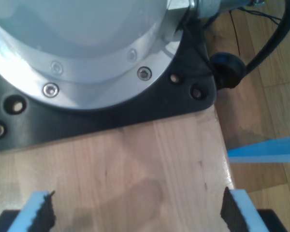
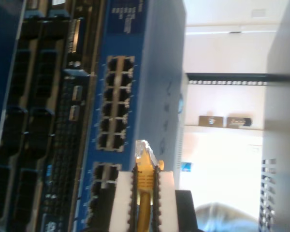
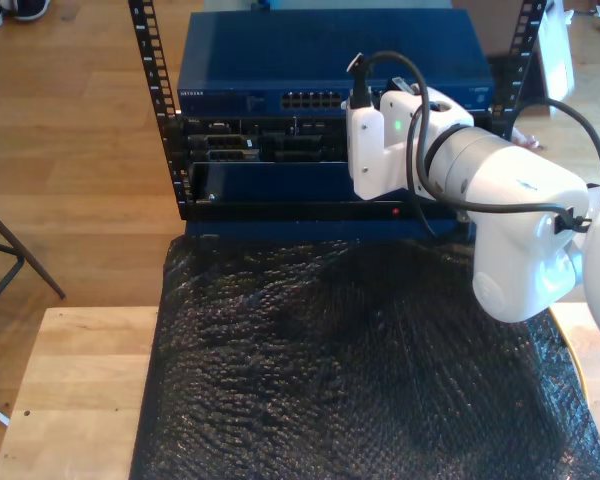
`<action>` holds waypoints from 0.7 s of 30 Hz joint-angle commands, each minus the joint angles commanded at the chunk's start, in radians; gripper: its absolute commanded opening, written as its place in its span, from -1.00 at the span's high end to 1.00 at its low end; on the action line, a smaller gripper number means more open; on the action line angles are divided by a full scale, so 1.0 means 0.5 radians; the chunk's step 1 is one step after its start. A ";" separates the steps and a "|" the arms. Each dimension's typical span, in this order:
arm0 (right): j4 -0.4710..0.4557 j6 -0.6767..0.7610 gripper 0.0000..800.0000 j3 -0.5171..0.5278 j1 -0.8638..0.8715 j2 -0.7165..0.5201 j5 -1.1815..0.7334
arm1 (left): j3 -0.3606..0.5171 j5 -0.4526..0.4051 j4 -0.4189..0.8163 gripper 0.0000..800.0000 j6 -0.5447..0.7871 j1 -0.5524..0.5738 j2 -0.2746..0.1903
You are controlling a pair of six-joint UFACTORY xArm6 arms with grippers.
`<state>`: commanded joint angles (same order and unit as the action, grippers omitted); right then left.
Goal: Grab the cable and plug it in
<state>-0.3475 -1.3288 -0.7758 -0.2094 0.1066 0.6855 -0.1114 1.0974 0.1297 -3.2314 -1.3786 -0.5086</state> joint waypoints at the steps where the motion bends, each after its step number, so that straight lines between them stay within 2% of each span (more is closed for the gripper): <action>1: -0.003 -0.003 1.00 0.003 0.000 0.015 0.040 | 0.000 0.000 0.000 -1.00 0.000 0.000 0.000; 5: 0.000 -0.006 1.00 -0.003 0.003 0.061 0.209 | 0.000 0.000 0.000 -1.00 0.000 -0.003 0.000; 18: 0.006 -0.018 1.00 0.000 0.003 0.233 0.362 | 0.000 0.000 0.000 -1.00 0.000 -0.003 0.000; 21: 0.071 -0.025 1.00 -0.006 0.003 0.292 0.463 | 0.000 0.000 0.000 -1.00 0.000 0.000 0.000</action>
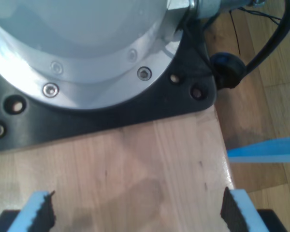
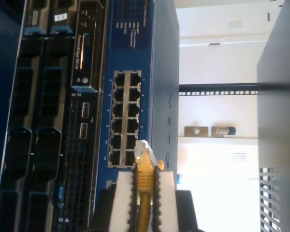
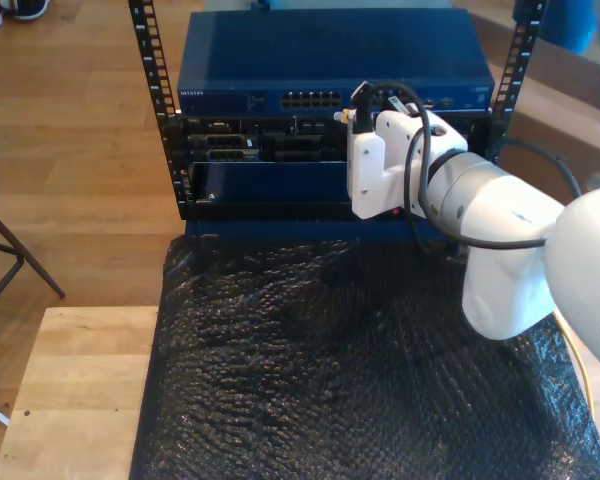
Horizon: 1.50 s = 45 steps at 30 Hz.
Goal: Grab the cable and plug it in
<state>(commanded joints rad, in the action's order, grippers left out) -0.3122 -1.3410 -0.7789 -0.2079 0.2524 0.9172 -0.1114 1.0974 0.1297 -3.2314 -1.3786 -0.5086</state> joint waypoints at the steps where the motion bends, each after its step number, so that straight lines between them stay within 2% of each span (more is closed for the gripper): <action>1: 0.049 -0.003 1.00 -0.012 0.000 0.018 0.025 | 0.000 0.000 0.000 -1.00 0.000 0.000 0.000; 3: 0.138 -0.012 1.00 -0.040 -0.003 0.068 0.055 | 0.000 0.000 0.000 -1.00 0.000 0.000 0.000; 8: 0.215 -0.157 1.00 -0.061 -0.006 0.172 0.221 | 0.000 0.000 0.000 -1.00 0.000 0.000 0.000; 25: 0.908 -0.506 1.00 -0.080 -0.166 0.405 0.635 | 0.000 0.000 0.000 -1.00 0.000 0.000 0.000; 29: 1.108 -0.528 1.00 -0.166 -0.242 0.488 0.718 | 0.000 0.000 0.000 -1.00 0.000 0.000 0.000; 45: 1.577 -0.786 1.00 -0.473 -0.390 0.767 0.914 | 0.000 0.000 0.000 -1.00 0.000 0.000 0.000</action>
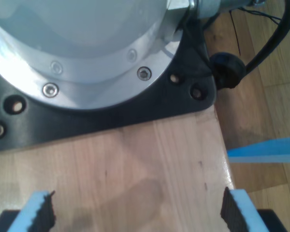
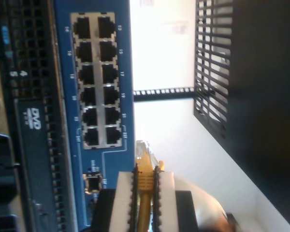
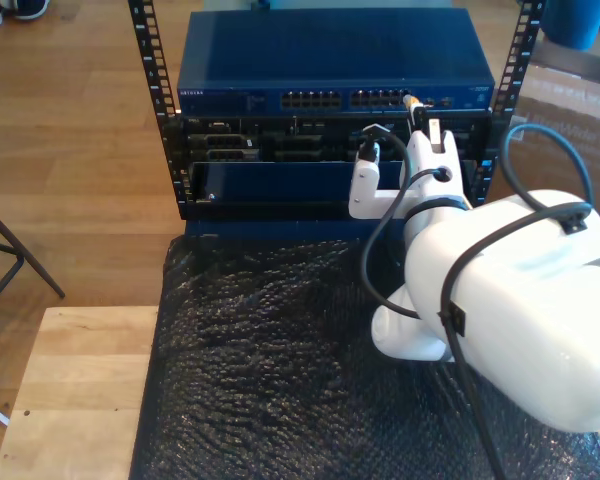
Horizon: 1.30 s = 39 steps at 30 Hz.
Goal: Grab the cable and plug it in
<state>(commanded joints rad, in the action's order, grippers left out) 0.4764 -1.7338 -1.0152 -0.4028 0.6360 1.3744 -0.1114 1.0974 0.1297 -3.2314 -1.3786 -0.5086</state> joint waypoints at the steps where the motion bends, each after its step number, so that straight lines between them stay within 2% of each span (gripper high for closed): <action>1: 0.025 -0.012 1.00 -0.015 -0.006 0.012 0.000 | 0.000 0.000 0.000 -1.00 0.000 0.000 0.000; 11: 0.166 -0.043 1.00 -0.120 -0.068 0.101 0.003 | 0.000 0.000 0.000 -1.00 0.000 0.000 0.000; 39: 0.169 -0.157 1.00 -0.411 -0.052 0.307 -0.003 | 0.000 0.000 0.000 -1.00 0.000 0.000 0.000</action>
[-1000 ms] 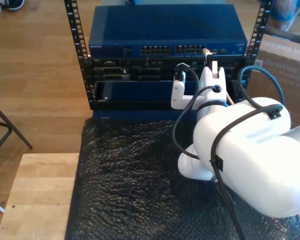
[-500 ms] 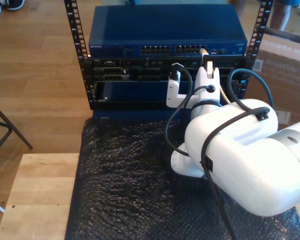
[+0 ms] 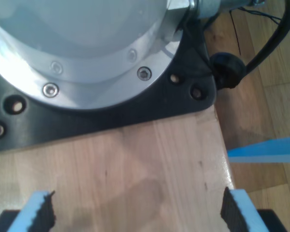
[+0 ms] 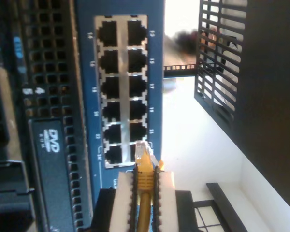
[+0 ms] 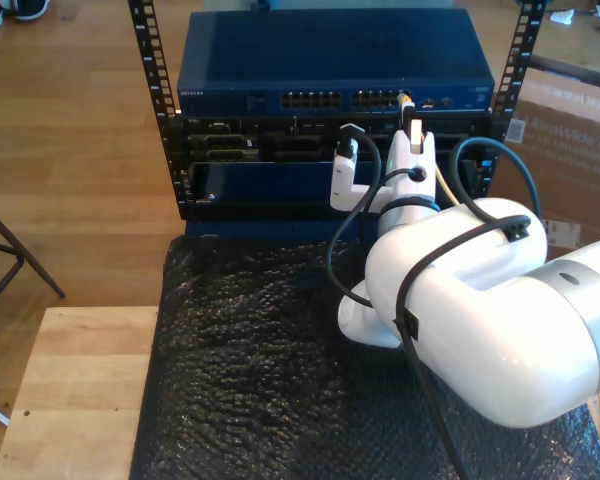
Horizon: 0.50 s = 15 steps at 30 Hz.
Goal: Grab the cable and plug it in
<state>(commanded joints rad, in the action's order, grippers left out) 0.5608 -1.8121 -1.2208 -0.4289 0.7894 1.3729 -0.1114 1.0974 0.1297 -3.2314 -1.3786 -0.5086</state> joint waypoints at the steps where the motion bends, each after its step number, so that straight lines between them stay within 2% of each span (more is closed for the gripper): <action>1: 0.000 -0.003 1.00 -0.006 0.000 0.000 0.000 | 0.000 0.000 0.000 -1.00 0.000 0.000 0.000; 15: -0.003 -0.003 1.00 -0.003 0.015 0.012 0.000 | 0.000 0.000 0.000 -1.00 0.000 0.000 0.000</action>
<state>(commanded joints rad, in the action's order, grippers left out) 0.5593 -1.8136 -1.2223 -0.4212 0.7956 1.3729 -0.1114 1.0974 0.1297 -3.2314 -1.3786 -0.5086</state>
